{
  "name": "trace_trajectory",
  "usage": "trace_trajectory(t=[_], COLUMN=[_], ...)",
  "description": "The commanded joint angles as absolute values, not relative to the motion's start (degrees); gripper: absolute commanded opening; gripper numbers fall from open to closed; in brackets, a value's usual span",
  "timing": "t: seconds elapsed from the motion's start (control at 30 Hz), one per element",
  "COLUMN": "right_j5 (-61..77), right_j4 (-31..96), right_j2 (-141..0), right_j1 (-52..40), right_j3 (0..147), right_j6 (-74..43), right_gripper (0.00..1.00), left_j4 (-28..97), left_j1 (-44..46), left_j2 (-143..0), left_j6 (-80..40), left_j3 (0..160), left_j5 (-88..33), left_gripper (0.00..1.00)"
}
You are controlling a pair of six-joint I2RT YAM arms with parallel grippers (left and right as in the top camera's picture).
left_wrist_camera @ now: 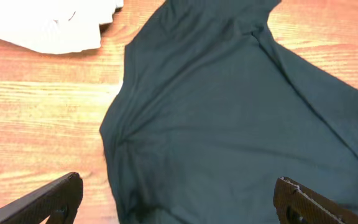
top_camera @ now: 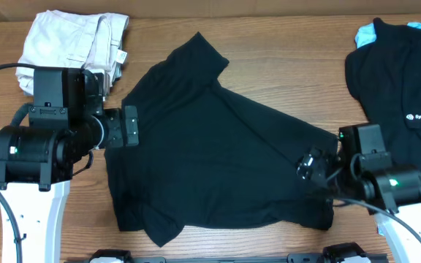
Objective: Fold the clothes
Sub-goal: 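Pull the shirt's right edge rightward with the right gripper to flatten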
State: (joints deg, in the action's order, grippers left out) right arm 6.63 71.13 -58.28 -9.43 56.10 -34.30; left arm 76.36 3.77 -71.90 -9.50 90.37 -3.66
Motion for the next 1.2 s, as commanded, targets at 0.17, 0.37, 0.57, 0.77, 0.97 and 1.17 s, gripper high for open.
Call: trace_trajectory(t=[0.17,0.37,0.57,0.77,0.97,1.17], right_j5=[-0.4,-1.5,-1.5,-3.4,-3.4,-3.4], right_j4=[57.0,51.1,49.5,49.3,47.0,43.3], right_j2=[-72.1,-81.9,-88.8,-90.2,-90.3,-90.3], right_j1=[-9.6,-9.6,-9.6,-9.6,-9.6,-9.6], right_j3=[51.0,51.0,51.0,50.8,47.9,45.0], right_j6=[-36.2,-36.5,-36.5,-36.5,-36.8,-37.6], right_gripper=[0.85,0.75,0.67,0.66,0.65,0.60], left_j4=[66.7,62.7,60.8,60.6,60.5,60.3], left_j1=[3.8,3.8,3.8,3.8,3.8,3.8], left_j2=[-77.3,-81.4,-82.5,-82.5,-82.5,-82.5], left_j6=[-6.4,-4.6,-4.2,-3.5,-3.3,-3.2], left_j3=[80.8,77.4,77.4,77.4,77.4,77.4], left_j5=[-4.1,-4.1,-4.1,-4.1,-4.1,-4.1], left_gripper=[1.00,1.00,1.00,1.00,1.00,1.00])
